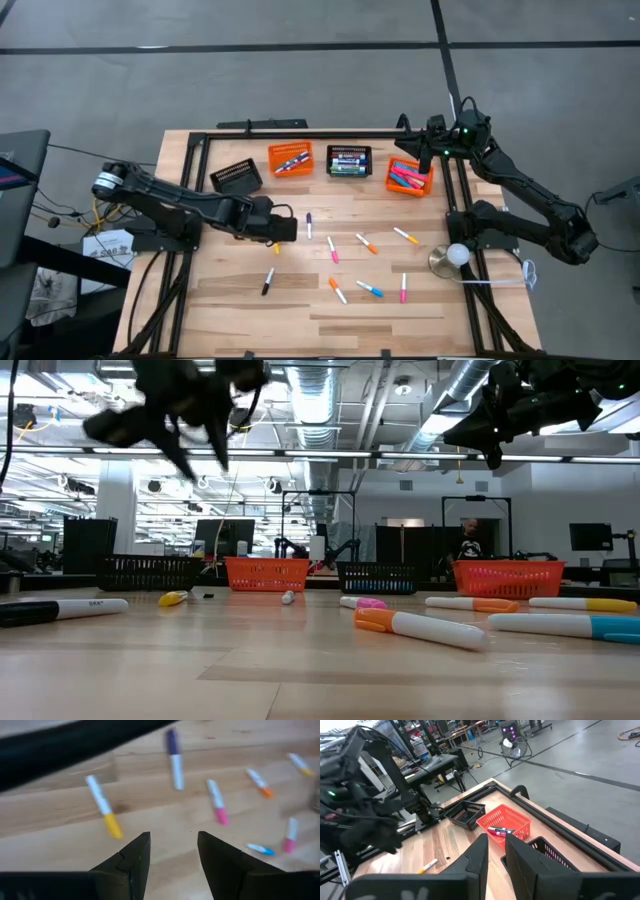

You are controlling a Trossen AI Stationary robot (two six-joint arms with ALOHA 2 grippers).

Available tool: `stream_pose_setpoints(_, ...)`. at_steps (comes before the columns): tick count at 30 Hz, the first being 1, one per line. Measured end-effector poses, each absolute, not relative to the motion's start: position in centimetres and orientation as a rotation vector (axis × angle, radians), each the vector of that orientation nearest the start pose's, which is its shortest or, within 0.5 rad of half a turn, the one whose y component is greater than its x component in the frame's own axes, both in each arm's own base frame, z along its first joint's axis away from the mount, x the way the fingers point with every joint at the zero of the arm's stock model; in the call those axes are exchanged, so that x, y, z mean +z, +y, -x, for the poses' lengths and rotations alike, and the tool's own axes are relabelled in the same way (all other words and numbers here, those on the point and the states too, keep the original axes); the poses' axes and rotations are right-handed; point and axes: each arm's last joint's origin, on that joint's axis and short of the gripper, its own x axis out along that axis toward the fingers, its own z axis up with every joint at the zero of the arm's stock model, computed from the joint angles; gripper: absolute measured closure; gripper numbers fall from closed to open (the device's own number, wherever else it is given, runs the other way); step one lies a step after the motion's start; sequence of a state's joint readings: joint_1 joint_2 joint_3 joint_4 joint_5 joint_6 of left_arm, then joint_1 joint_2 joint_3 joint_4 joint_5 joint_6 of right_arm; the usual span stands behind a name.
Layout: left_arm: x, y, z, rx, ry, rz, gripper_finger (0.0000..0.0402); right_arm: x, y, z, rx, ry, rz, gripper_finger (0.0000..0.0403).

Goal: Pick & Place Markers
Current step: Put the white yellow marker into the left black bin

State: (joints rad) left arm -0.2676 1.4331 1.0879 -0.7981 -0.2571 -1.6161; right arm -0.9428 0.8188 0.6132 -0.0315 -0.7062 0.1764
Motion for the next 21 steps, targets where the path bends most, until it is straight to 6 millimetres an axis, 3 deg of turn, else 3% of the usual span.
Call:
stream_pose_setpoints(8,20.7,-5.0,-25.3,1.047,0.871,1.283,0.0239,28.4,-13.4,-12.0,-0.252,0.140,-0.348,0.0346)
stream_pose_setpoints(21,17.4,-3.9,-26.0,1.042,0.791,1.370,0.0239,28.4,-13.4,-12.0,-0.253,0.140,-0.348,0.0346)
